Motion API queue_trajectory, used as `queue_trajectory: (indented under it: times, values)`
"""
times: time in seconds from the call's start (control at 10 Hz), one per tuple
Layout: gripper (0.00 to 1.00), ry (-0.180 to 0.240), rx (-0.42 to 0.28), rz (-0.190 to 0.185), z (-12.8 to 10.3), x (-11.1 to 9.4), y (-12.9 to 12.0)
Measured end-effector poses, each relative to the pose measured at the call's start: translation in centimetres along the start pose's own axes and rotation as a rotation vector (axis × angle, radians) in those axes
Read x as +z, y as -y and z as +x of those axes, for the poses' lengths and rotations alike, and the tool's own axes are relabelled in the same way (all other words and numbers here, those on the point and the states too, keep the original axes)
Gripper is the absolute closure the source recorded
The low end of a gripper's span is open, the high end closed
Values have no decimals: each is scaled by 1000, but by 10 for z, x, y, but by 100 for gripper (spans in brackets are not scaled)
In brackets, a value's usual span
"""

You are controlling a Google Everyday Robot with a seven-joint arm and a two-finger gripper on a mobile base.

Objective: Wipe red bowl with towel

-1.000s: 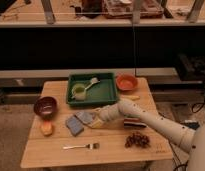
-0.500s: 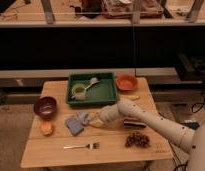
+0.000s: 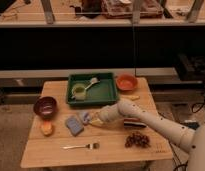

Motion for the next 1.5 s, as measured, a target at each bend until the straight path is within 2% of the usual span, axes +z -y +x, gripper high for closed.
queue_trajectory:
  times: [0.5,1.0,1.3,1.5]
  values:
    - [100,0,0,0,0,0,0]
    - [100,-3,1,4,-7,-10,-1]
    - [100,10,-3,49,-22,-43,4]
    - [100,-5,-11,92,-31,-68,7]
